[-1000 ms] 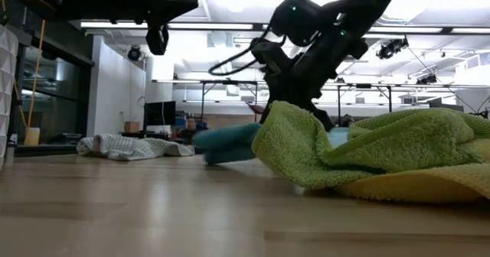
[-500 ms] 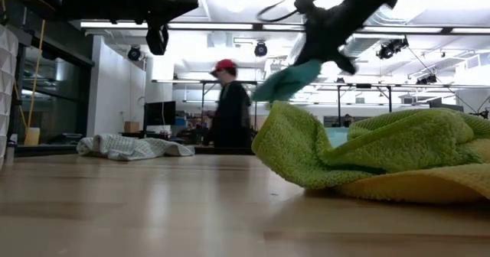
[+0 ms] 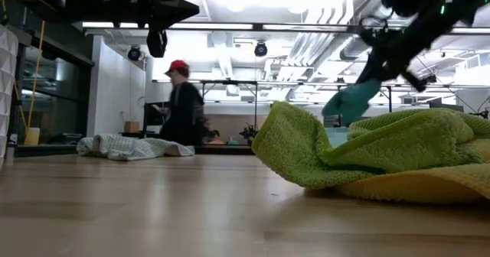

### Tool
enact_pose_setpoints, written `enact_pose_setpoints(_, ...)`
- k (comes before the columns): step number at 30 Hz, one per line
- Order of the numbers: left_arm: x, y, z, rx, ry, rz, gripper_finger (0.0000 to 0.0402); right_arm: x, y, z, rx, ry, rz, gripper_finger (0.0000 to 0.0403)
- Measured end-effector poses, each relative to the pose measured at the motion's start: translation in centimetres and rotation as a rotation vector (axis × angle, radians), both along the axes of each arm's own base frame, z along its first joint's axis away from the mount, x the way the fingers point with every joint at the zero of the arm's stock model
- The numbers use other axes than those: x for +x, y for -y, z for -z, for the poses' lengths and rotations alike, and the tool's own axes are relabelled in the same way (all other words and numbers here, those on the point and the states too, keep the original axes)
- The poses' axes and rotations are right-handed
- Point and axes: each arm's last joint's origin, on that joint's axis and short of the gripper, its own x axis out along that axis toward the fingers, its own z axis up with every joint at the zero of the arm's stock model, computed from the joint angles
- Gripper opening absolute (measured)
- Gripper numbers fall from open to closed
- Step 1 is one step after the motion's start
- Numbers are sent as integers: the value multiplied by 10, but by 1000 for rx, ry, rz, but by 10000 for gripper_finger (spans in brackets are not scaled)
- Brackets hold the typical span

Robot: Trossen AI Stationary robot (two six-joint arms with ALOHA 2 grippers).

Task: Fold microfiber towels
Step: Put the blue towel into the green bin

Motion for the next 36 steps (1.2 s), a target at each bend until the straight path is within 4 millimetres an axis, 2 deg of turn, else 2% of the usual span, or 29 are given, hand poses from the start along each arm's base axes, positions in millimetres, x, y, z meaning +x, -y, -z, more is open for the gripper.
enact_pose_setpoints(3,0,0,0,1,0,0,0,1,14,23,-53,135,27,0)
enact_pose_setpoints(7,0,0,0,1,0,0,0,-4,29,40,-106,267,43,0)
enact_pose_setpoints(12,0,0,0,8,-1,0,0,-11,34,68,-7,215,48,0)
enact_pose_setpoints(16,0,0,0,8,-1,0,0,-9,40,82,54,170,42,0)
enact_pose_setpoints(23,0,0,0,8,-2,0,0,4,51,93,176,148,64,0)
enact_pose_setpoints(32,0,0,0,8,-1,0,0,31,77,89,275,41,76,0)
enact_pose_setpoints(36,0,0,0,8,-1,0,0,37,82,89,316,-44,61,0)
